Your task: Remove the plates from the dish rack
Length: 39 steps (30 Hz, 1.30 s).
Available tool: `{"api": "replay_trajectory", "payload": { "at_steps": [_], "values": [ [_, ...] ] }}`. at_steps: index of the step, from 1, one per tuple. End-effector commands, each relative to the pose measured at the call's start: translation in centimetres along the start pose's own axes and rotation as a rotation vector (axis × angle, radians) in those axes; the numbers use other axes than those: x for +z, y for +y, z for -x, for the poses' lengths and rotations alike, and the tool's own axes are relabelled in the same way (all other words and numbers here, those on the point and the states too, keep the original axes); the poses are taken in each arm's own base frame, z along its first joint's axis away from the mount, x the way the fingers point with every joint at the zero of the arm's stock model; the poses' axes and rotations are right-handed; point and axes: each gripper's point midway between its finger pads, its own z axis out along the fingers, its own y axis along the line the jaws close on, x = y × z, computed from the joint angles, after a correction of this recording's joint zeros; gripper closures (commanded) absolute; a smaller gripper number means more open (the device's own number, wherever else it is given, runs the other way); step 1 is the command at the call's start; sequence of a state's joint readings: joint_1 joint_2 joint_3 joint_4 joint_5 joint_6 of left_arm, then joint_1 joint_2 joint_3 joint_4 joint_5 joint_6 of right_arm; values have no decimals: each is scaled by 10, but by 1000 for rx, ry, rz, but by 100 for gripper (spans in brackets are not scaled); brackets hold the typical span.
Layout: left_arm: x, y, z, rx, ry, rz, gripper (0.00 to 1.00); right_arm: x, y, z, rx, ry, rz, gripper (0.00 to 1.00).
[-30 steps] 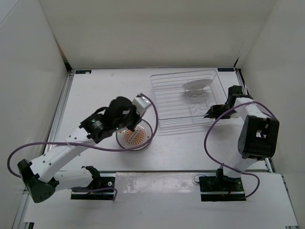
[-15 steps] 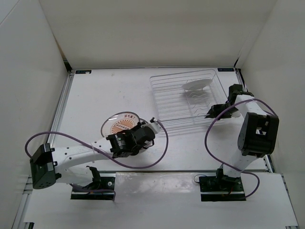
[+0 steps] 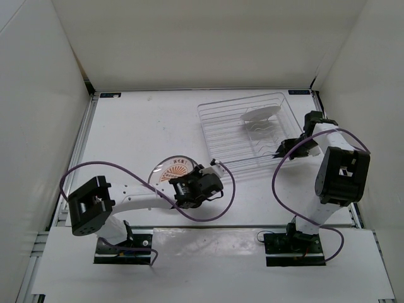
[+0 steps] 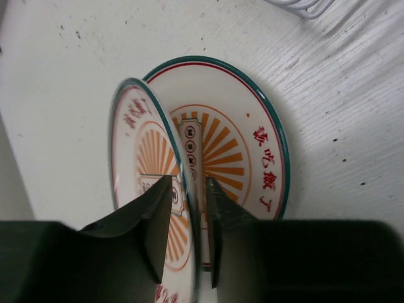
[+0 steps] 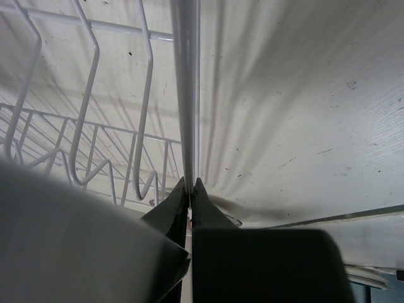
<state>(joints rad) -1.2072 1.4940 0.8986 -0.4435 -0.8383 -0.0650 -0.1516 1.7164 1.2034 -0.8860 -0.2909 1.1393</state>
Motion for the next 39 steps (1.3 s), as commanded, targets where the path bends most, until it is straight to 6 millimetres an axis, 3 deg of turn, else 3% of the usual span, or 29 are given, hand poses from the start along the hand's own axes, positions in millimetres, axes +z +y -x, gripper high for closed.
{"api": "replay_trajectory", "payload": {
  "at_steps": [1,4,5,6,11,13,14,16,17,18,20,22,25,26,28,30,31,32,33,34,35,39],
  "values": [
    [-5,2,21,-98,-44,4,58,-13,12,-10,-4,71,35,100],
    [-3,-6,22,-88,-32,-27,29,-14,14,-8,-5,73,40,100],
    [-4,-5,28,-100,-36,-26,10,-12,13,-8,-5,77,33,100],
    [-5,-5,27,-97,-28,-27,0,-13,14,-9,-2,82,36,100],
    [-16,-6,48,-150,-27,-114,0,-3,10,-8,-1,92,24,100],
    [-21,10,57,-189,-10,-130,0,2,1,-9,9,94,7,100],
    [-35,13,83,-248,-42,-211,0,3,1,-7,9,88,14,100],
    [-36,32,95,-318,-49,-243,0,8,-4,-8,17,87,5,100],
    [-52,31,113,-359,-85,-355,0,14,-12,-8,28,95,-13,100],
    [-48,55,124,-429,-103,-348,0,15,-12,-8,34,93,-13,100],
    [-62,58,153,-502,-185,-513,0,20,-20,-10,33,95,-31,100],
    [-53,90,175,-612,-256,-543,0,23,-27,-10,21,91,-48,100],
    [-36,106,188,-657,-283,-627,0,29,-44,-14,10,96,-85,100],
    [-21,103,195,-640,-304,-666,0,34,-57,-18,8,105,-115,100],
    [-19,110,215,-616,-381,-700,0,34,-65,-20,-39,94,-130,100],
    [-2,96,226,-589,-374,-756,0,36,-78,-19,-49,72,-165,100],
    [-4,100,241,-586,-414,-773,1,36,-82,-20,-57,76,-171,100],
    [14,86,248,-582,-391,-809,1,36,-83,-19,-61,75,-169,100],
    [17,83,255,-581,-398,-822,3,35,-83,-19,-59,76,-169,100],
    [11,85,273,-574,-451,-844,3,34,-86,-20,-72,81,-178,100],
    [27,69,280,-555,-437,-871,3,34,-87,-20,-77,80,-190,100],
    [39,45,310,-472,-499,-900,3,28,-80,-22,-59,91,-190,100]
  ]
}}
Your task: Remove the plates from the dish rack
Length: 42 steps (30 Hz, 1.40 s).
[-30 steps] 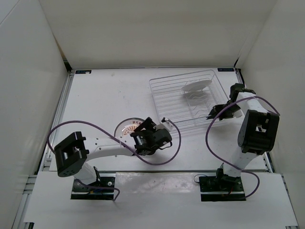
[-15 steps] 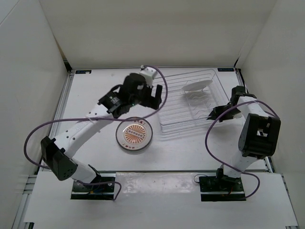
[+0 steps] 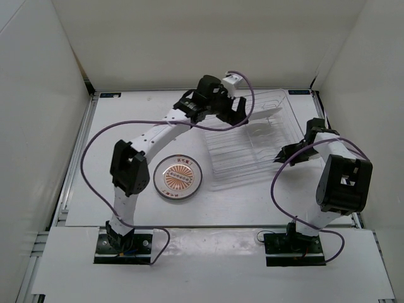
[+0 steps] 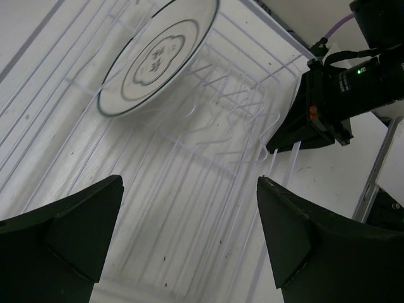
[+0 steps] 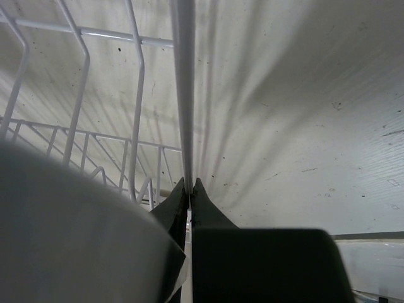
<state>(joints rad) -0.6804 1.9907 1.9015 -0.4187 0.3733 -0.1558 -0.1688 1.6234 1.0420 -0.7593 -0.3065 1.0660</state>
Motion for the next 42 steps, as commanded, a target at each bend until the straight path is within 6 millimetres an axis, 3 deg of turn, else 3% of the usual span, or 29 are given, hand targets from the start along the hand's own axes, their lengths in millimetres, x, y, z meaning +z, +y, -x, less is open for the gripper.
{"api": "replay_trajectory", "payload": {
  "at_steps": [1,5,6,8,14,23,26,30,31,34,39,42],
  "values": [
    [6,-44,45,124,-112,-143,3,15,-56,-25,19,116,-240,100],
    [37,-32,30,121,-127,-124,3,10,-54,-27,27,136,-258,100],
    [53,-21,23,122,-133,-89,3,8,-55,-29,42,146,-267,100],
    [53,-20,32,128,-147,-77,3,8,-54,-31,48,156,-271,100],
    [81,11,17,118,-143,30,0,3,-49,-34,58,172,-264,100],
    [93,33,25,100,-170,60,2,-3,-49,-38,48,192,-267,100],
    [99,37,20,80,-164,53,14,-3,-48,-40,53,200,-263,100],
    [105,26,12,56,-152,-6,36,-5,-42,-38,69,194,-250,100],
    [105,23,14,56,-161,-25,46,-4,-41,-38,72,199,-249,100],
    [109,14,15,31,-170,-75,61,-3,-38,-39,107,212,-245,100],
    [106,-1,24,14,-198,-152,78,-2,-30,-38,128,207,-224,100],
    [99,-13,29,7,-215,-191,82,0,-26,-35,134,204,-217,100]
  ]
}}
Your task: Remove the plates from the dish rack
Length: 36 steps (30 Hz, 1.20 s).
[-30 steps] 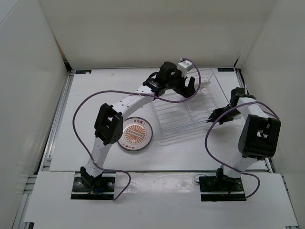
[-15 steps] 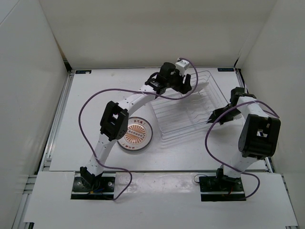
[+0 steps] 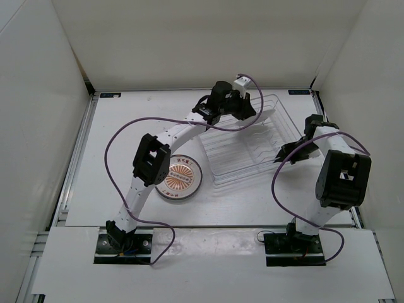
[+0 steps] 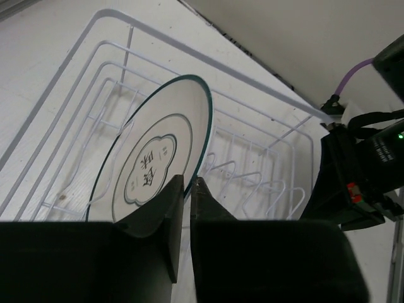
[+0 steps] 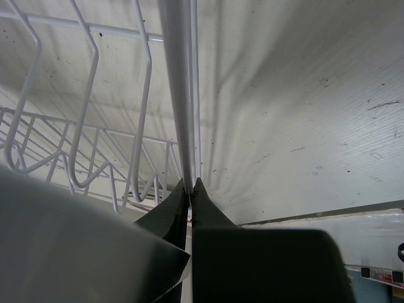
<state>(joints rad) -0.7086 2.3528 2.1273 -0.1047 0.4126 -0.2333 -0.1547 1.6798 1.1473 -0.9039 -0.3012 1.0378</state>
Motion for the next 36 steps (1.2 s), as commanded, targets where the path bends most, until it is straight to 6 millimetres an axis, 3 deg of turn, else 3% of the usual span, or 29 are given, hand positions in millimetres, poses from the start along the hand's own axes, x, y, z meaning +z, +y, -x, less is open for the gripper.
{"api": "replay_trajectory", "payload": {
  "at_steps": [1,2,3,4,5,9,14,16,18,19,22,27,30,31,32,36],
  "values": [
    [-8,-32,32,2,-73,-108,82,11,-24,-28,144,171,-130,100],
    [-8,-35,32,4,-71,-113,79,11,-23,-29,147,175,-128,100],
    [-7,-34,27,1,-59,-112,69,10,-22,-29,147,177,-125,100],
    [-9,-36,31,7,-63,-114,41,10,-21,-29,146,176,-122,100],
    [-9,-34,22,5,-48,-105,26,9,-21,-29,146,173,-121,100],
    [-11,-26,19,2,-46,-86,8,8,-21,-29,149,169,-122,100],
    [-4,-22,10,-17,-24,-84,8,8,-25,-32,153,173,-119,100],
    [-3,-19,3,-28,-9,-79,14,7,-26,-32,152,174,-120,100],
    [0,-17,-4,-42,1,-82,23,6,-26,-33,156,177,-120,100],
    [1,-18,-7,-51,8,-88,35,6,-25,-34,156,177,-118,100],
    [4,-18,-13,-75,16,-102,53,5,-23,-34,176,179,-109,100],
    [8,-21,-24,-105,34,-116,62,2,-13,-34,195,189,-80,100],
    [8,-22,-24,-111,35,-124,59,0,-10,-32,184,181,-73,100],
    [7,-21,-24,-109,35,-122,51,0,-10,-33,187,185,-74,100],
    [8,-22,-26,-110,39,-123,23,0,-11,-32,188,183,-77,100],
    [11,-21,-32,-115,45,-121,12,-3,-10,-37,192,198,-70,100]
  ]
}}
